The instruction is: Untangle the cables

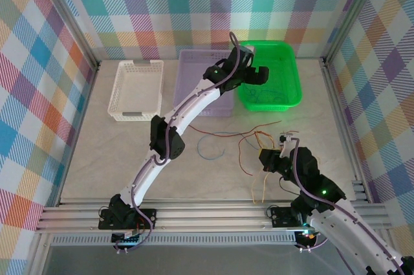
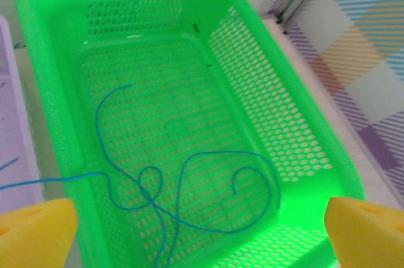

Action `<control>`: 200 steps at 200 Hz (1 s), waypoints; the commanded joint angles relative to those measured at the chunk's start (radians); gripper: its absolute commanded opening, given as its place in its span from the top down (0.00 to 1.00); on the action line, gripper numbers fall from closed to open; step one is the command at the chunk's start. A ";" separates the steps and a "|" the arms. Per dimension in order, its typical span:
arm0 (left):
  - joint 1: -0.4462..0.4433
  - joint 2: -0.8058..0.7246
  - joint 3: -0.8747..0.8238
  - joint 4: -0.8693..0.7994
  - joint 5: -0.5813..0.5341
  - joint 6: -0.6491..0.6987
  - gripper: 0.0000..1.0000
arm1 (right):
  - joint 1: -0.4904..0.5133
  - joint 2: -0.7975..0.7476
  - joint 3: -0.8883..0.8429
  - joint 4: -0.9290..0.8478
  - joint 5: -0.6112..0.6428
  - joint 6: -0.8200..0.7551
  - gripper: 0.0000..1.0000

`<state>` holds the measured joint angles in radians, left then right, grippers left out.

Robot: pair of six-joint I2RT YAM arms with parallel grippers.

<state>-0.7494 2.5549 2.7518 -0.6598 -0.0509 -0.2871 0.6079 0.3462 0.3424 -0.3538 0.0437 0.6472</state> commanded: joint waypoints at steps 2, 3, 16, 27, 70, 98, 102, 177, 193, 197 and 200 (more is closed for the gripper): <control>-0.009 -0.093 0.029 -0.042 0.013 0.010 0.00 | -0.004 0.012 0.038 0.050 0.006 -0.009 1.00; -0.009 -0.095 0.029 -0.044 0.012 0.010 0.00 | -0.004 0.013 0.039 0.050 0.006 -0.009 1.00; -0.008 -0.120 0.027 -0.077 -0.010 -0.004 0.00 | -0.003 0.037 0.047 0.056 0.006 -0.008 1.00; -0.006 -0.138 0.023 -0.114 -0.004 -0.035 0.00 | -0.003 0.080 0.061 0.052 -0.002 -0.009 1.00; -0.001 -0.292 -0.236 -0.143 0.109 -0.129 0.01 | -0.004 0.206 0.113 0.093 -0.039 -0.002 1.00; 0.003 -0.576 -0.755 0.130 0.119 -0.167 0.01 | -0.003 0.321 0.151 0.094 -0.035 -0.004 1.00; 0.004 -0.605 -0.799 0.139 0.113 -0.169 0.01 | -0.004 0.352 0.159 0.100 -0.043 -0.007 1.00; 0.035 -1.078 -1.367 0.141 0.059 -0.161 0.00 | -0.003 0.866 0.381 0.175 -0.115 -0.039 1.00; 0.038 -1.159 -1.476 0.162 0.073 -0.170 0.00 | -0.003 0.947 0.429 0.177 -0.142 -0.040 1.00; 0.038 -1.175 -1.506 0.167 0.079 -0.173 0.00 | -0.003 0.963 0.438 0.180 -0.149 -0.037 1.00; 0.038 -1.186 -1.523 0.172 0.084 -0.179 0.00 | -0.003 0.974 0.444 0.184 -0.158 -0.035 1.00</control>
<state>-0.7212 1.4590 1.3552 -0.5323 0.0250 -0.4458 0.6079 1.2438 0.7177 -0.2199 -0.0570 0.6308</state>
